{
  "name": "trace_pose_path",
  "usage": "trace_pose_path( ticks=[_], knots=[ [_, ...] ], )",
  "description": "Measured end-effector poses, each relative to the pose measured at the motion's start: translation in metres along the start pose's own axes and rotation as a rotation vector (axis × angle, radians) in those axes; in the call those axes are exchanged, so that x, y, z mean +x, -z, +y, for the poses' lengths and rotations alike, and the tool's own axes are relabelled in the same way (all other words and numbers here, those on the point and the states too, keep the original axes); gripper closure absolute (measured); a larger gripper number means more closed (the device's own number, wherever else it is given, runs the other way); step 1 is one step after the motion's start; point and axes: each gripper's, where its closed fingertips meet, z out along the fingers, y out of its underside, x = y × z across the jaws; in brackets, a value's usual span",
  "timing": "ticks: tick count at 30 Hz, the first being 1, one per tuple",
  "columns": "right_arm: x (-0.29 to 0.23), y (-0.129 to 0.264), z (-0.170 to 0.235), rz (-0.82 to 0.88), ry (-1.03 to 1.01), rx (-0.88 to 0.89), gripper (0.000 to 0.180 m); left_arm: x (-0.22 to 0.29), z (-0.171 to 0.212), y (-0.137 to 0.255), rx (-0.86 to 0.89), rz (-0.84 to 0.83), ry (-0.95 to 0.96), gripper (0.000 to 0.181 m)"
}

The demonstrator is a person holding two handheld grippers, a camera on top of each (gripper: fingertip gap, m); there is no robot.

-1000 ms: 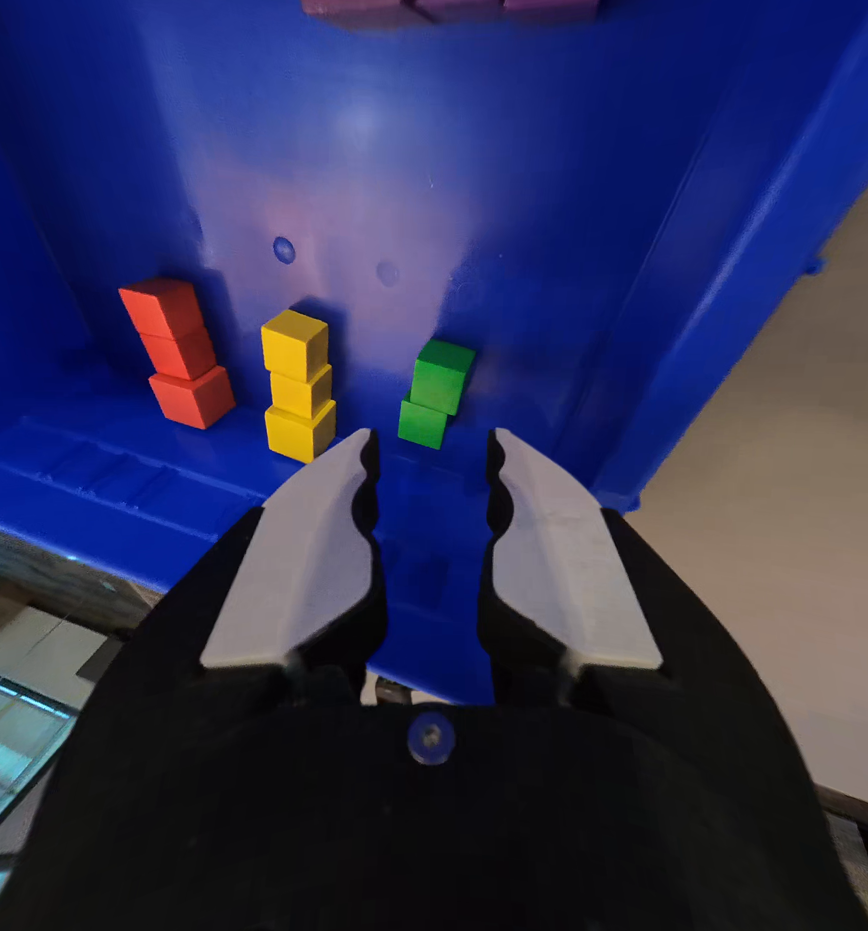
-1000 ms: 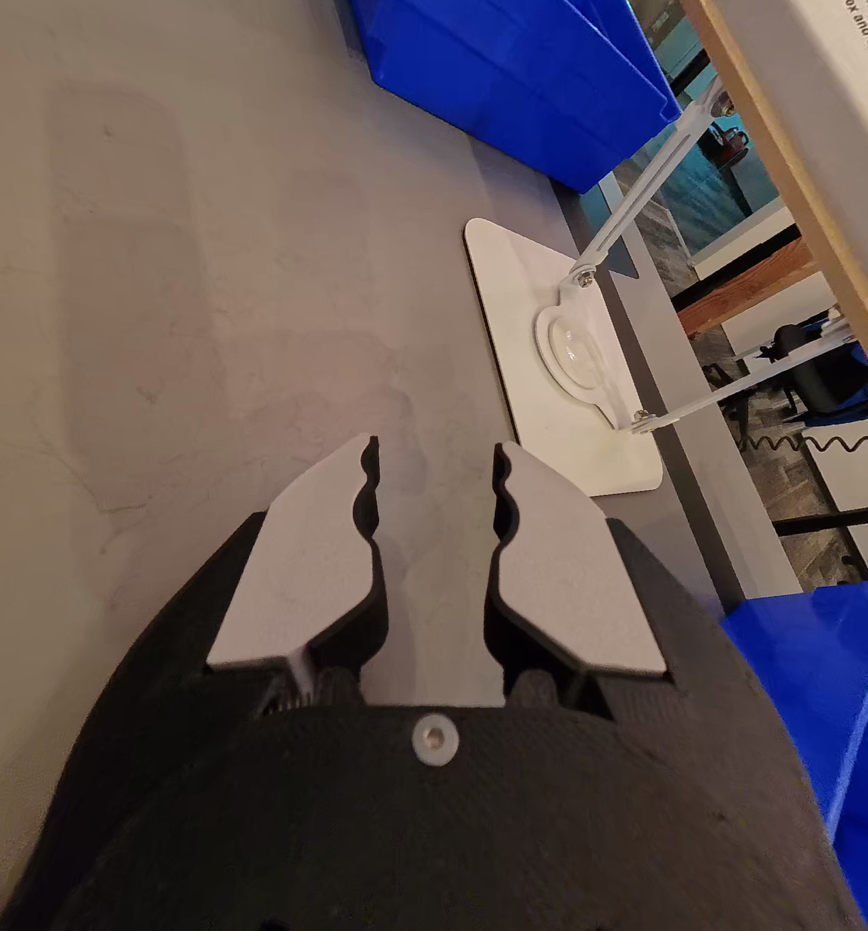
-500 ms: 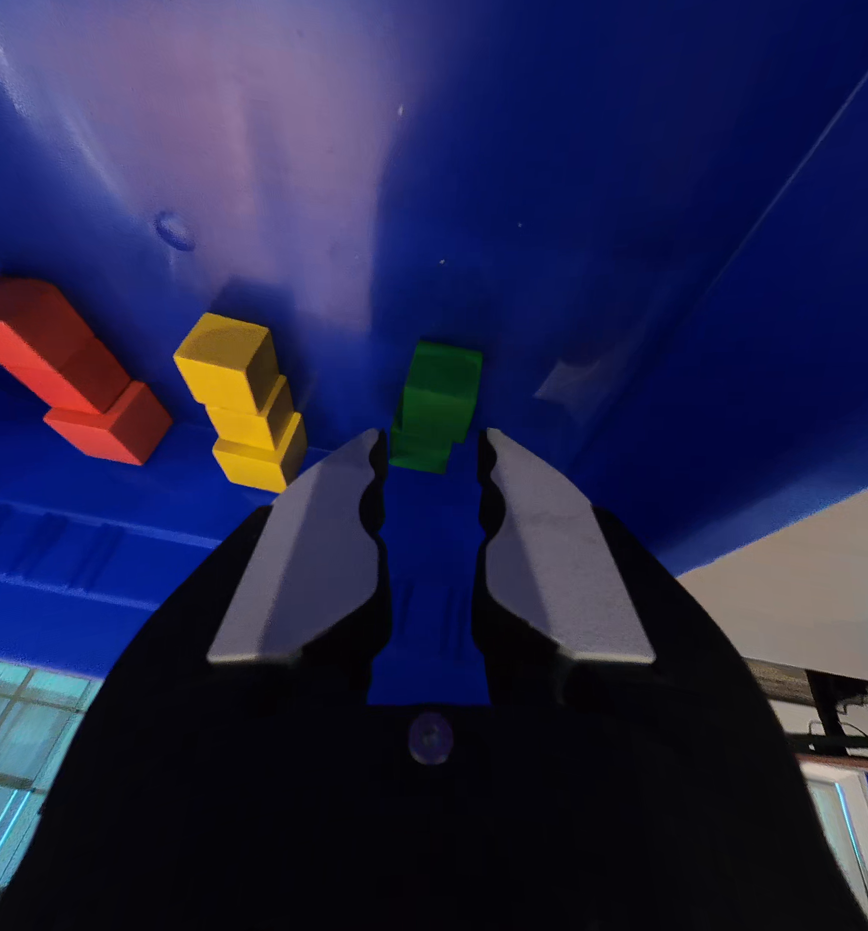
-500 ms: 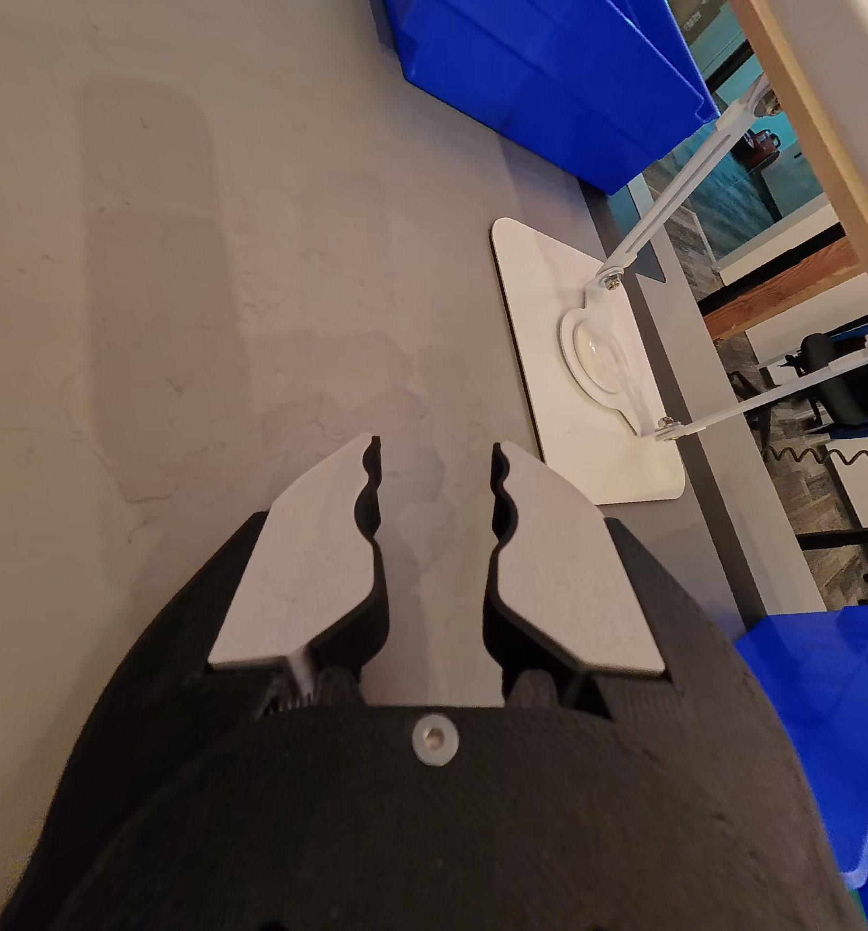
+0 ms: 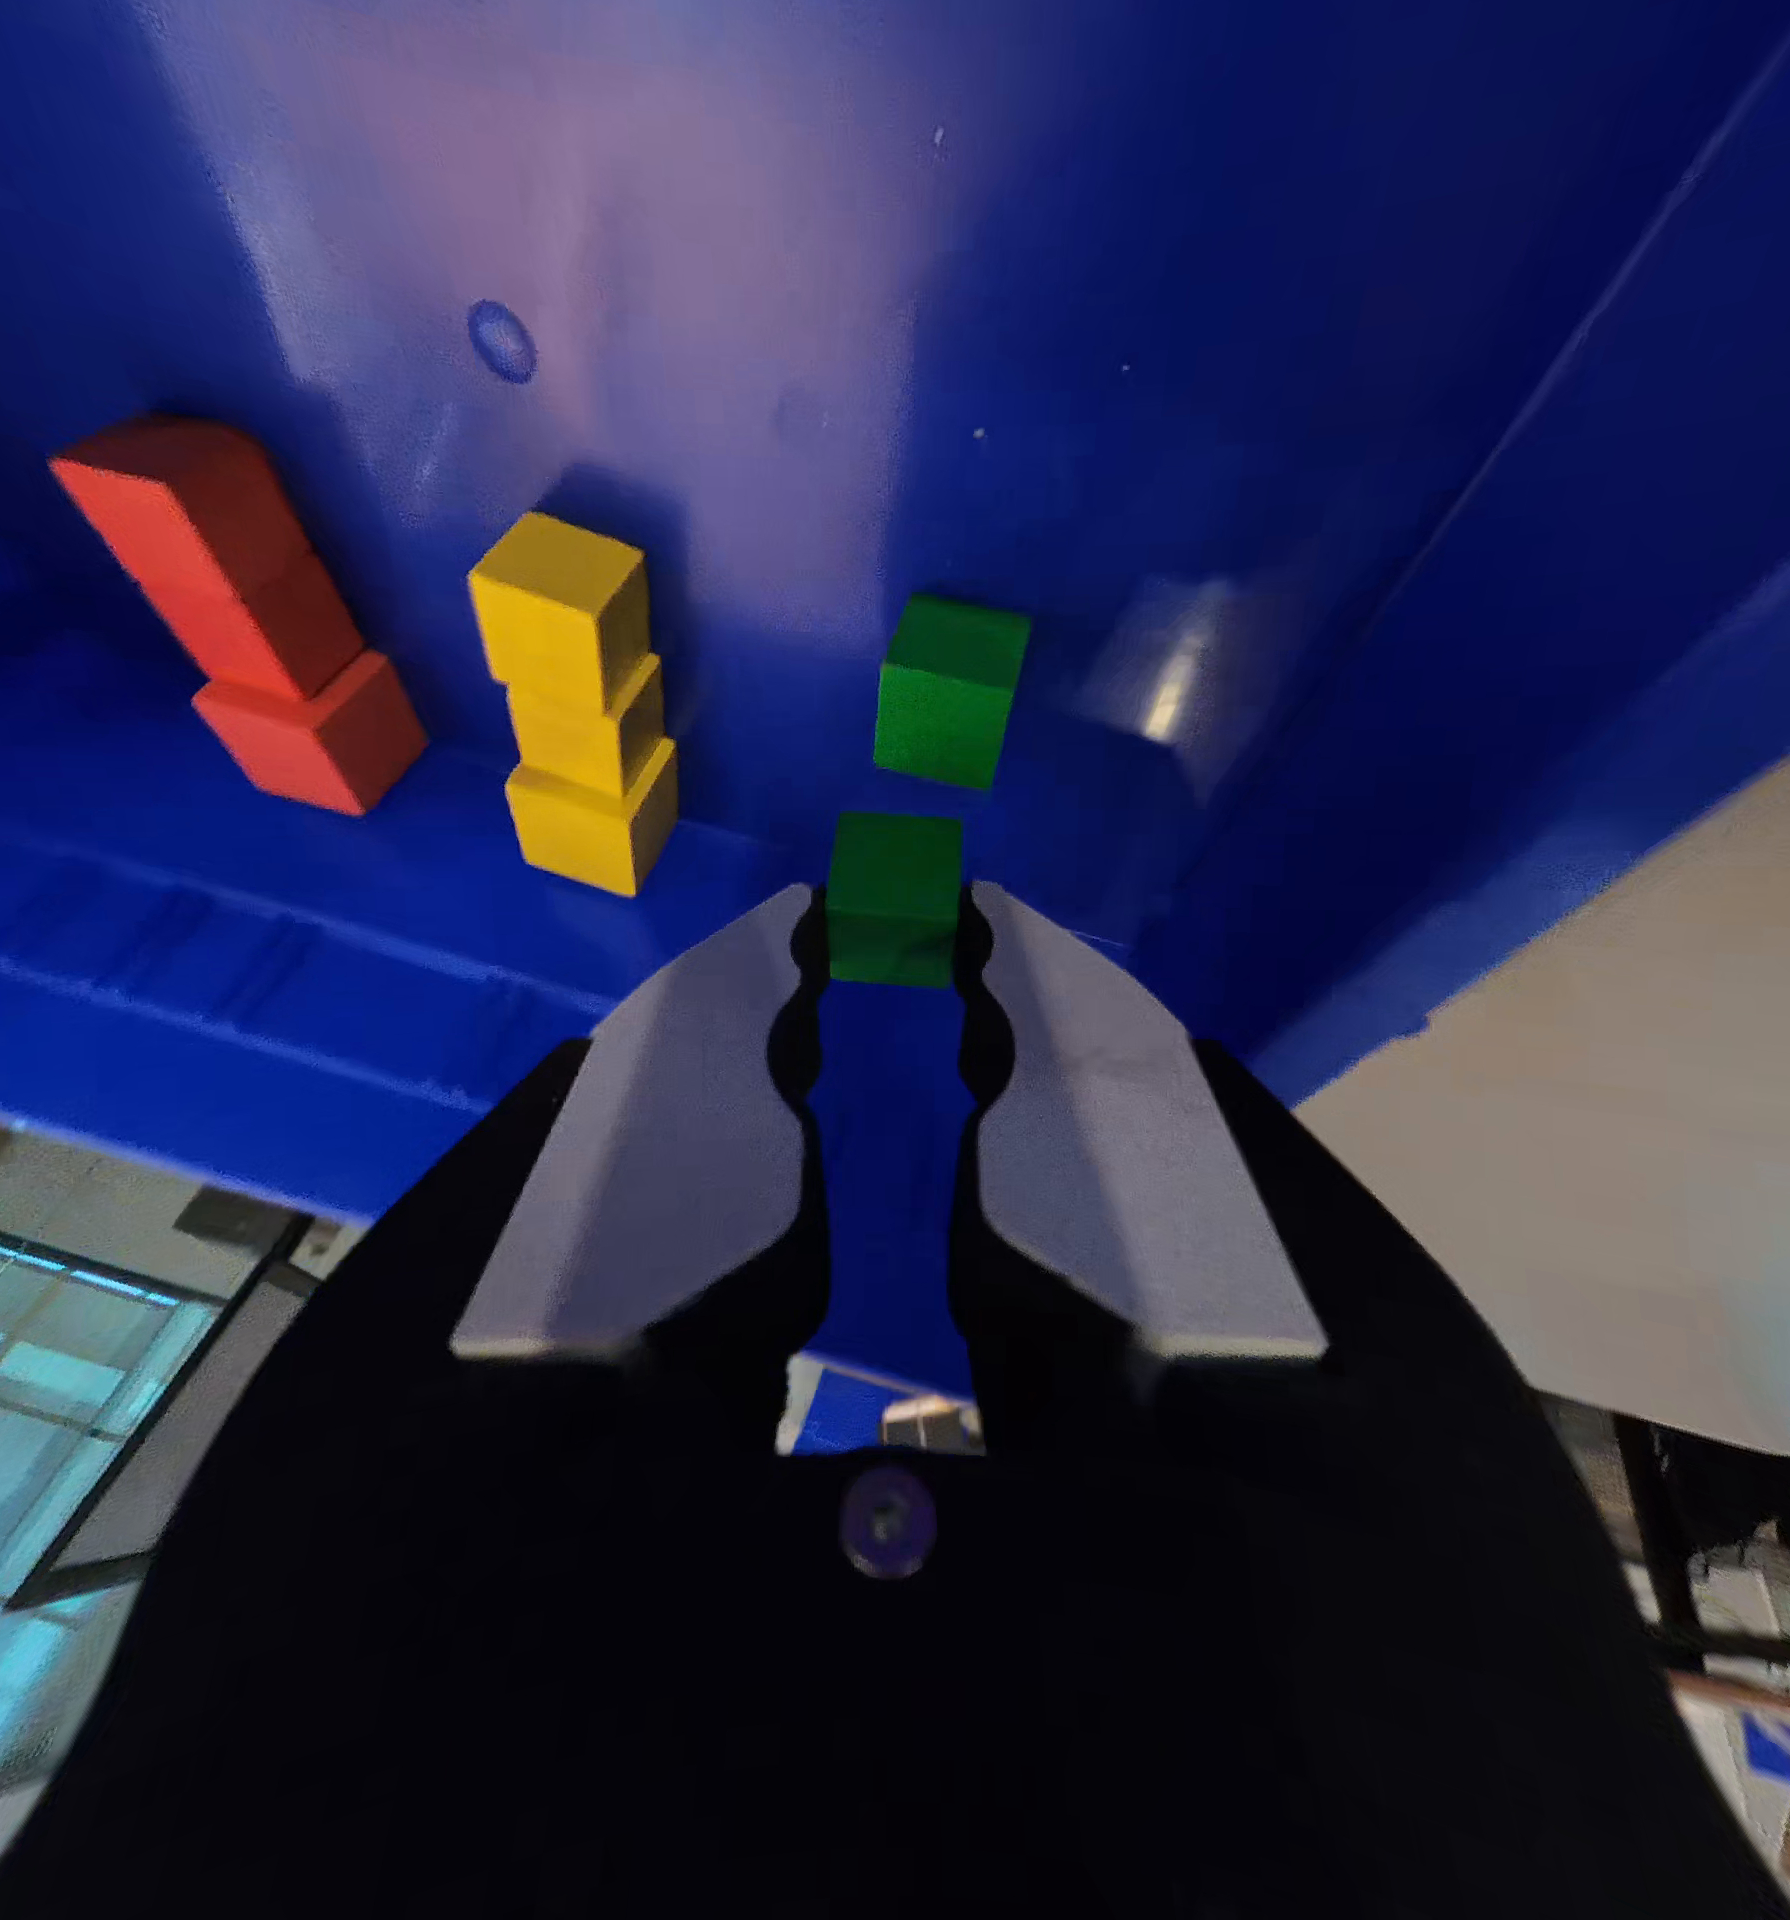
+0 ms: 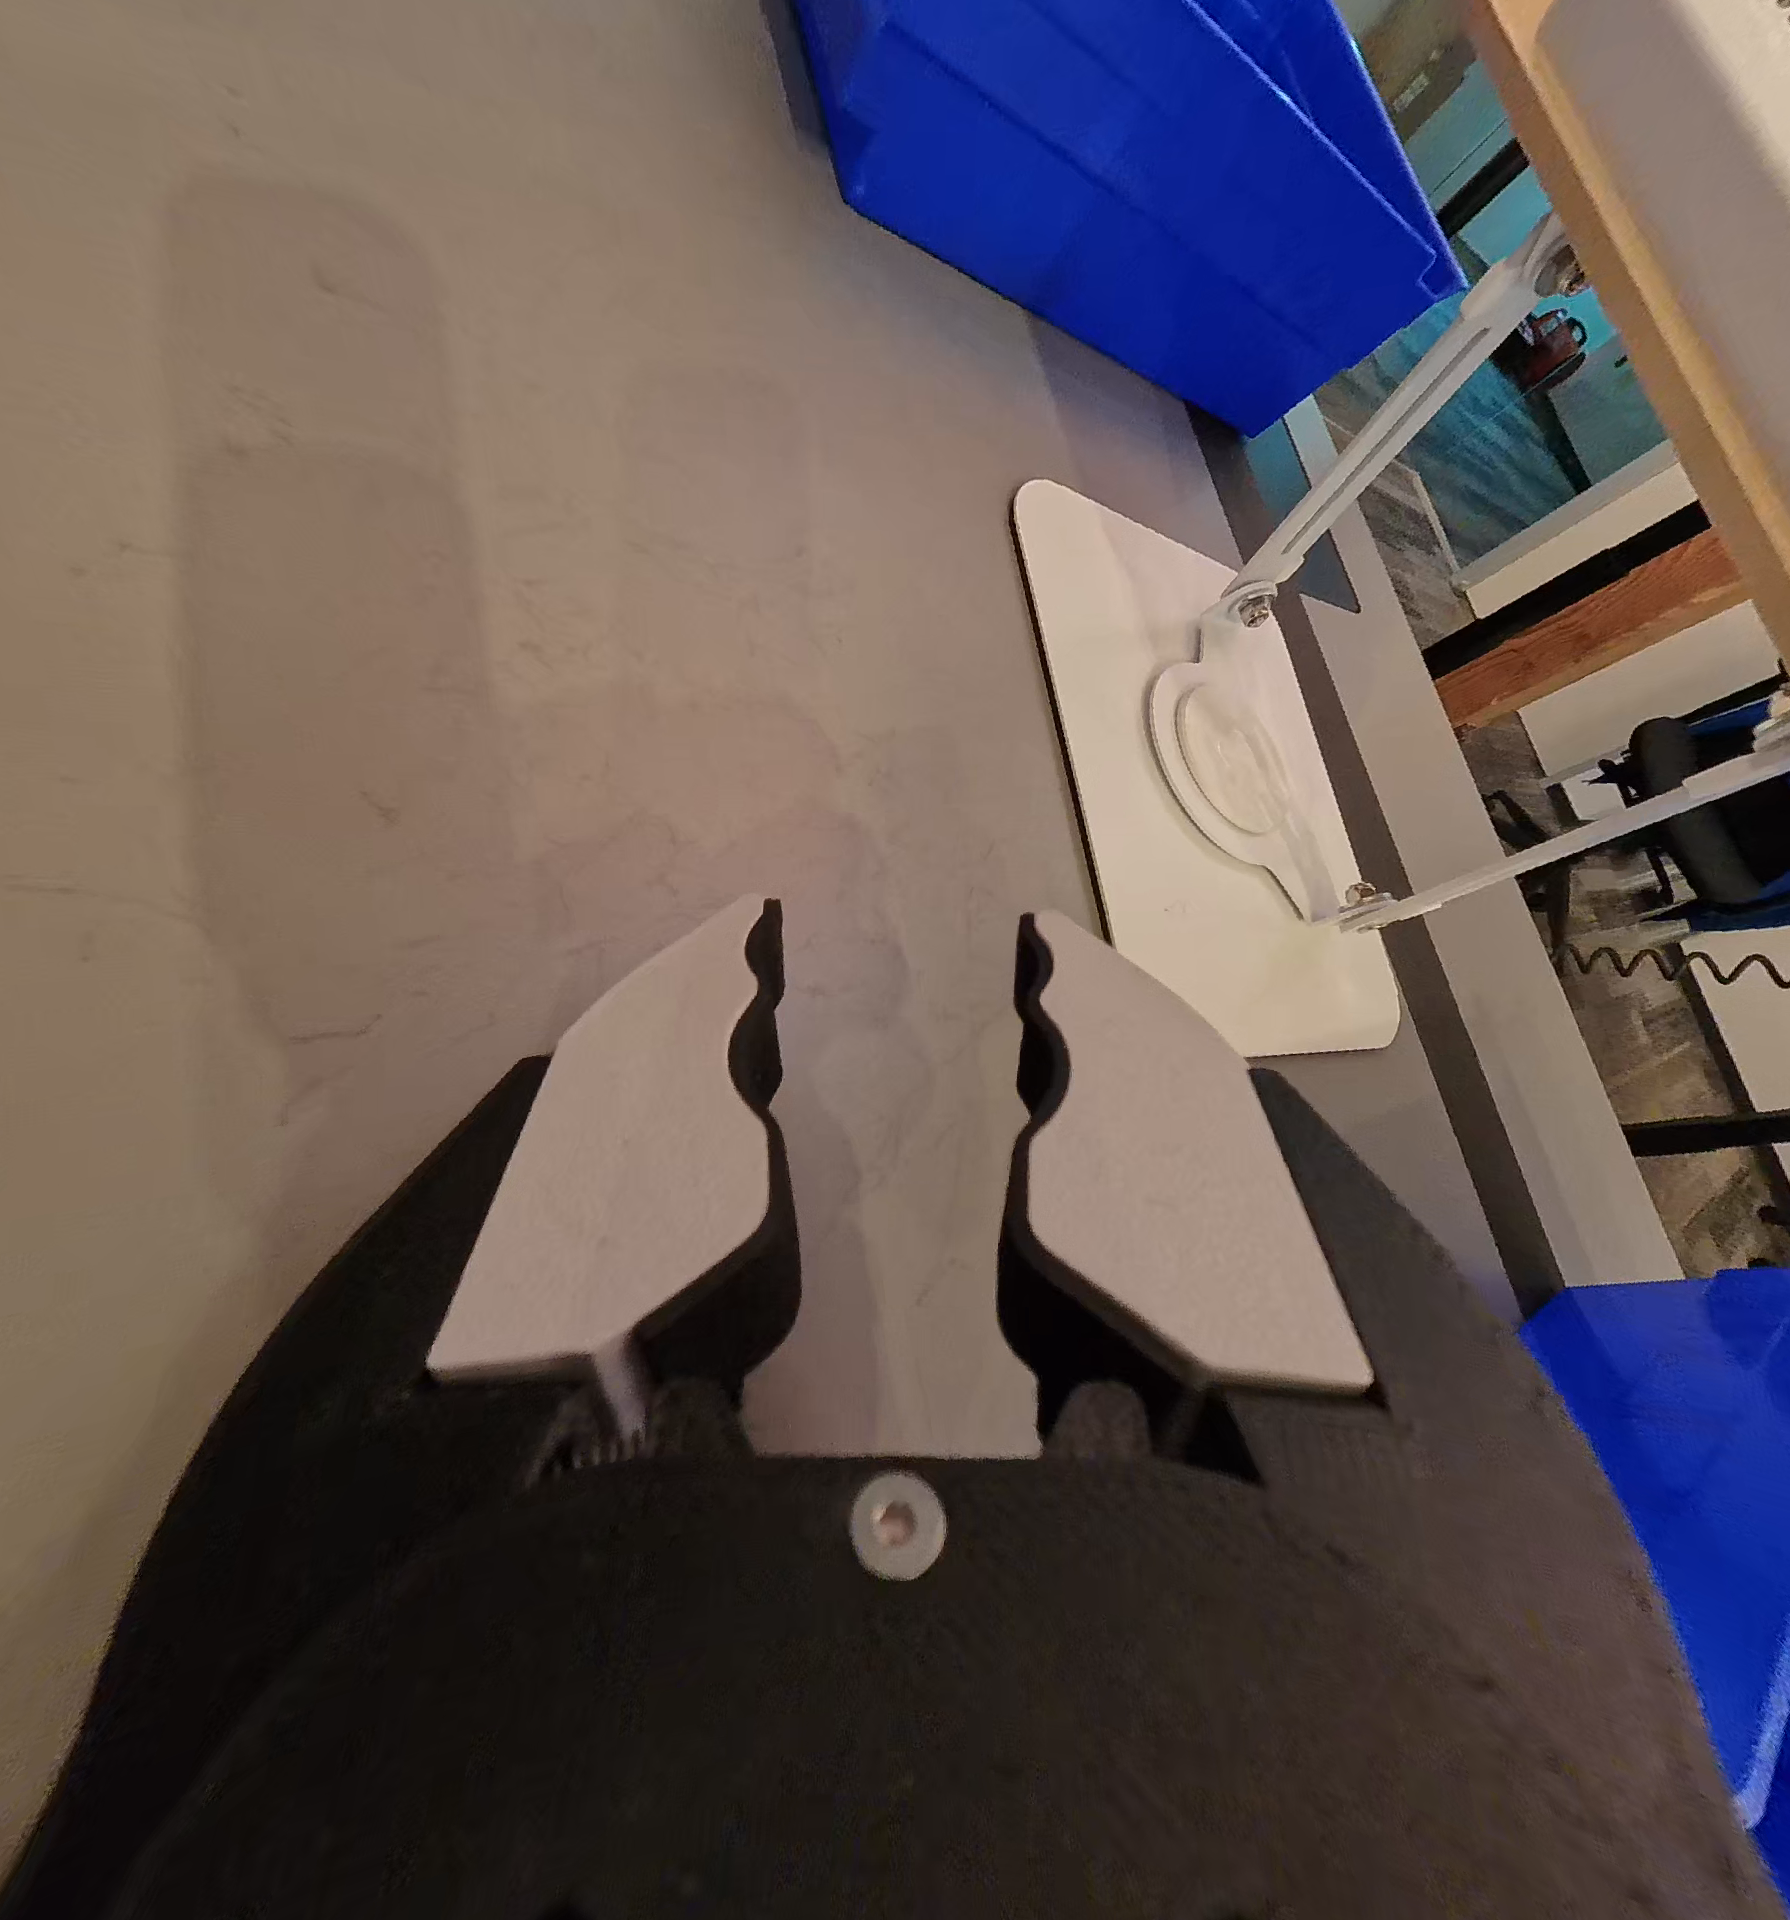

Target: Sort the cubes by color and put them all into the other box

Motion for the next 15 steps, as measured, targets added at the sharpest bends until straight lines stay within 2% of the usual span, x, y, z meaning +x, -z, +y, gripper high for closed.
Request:
trace_pose_path(
  ticks=[1, 8, 15],
  knots=[
    [0.0, 0.0, -0.001, 0.003, 0.001, 0.003, 0.136, 0.0, 0.0, 0.007, 0.034, -0.006, 0.019, 0.158],
    [-0.003, -0.006, -0.022, 0.017, 0.04, 0.069, 0.132, 0.033, -0.03, 0.073, 0.418, 0.052, 0.125, 0.159],
    [-0.01, -0.015, -0.088, 0.065, 0.143, 0.233, 0.124, 0.097, -0.086, 0.139, 0.838, 0.254, 0.126, 0.159]
  ],
)
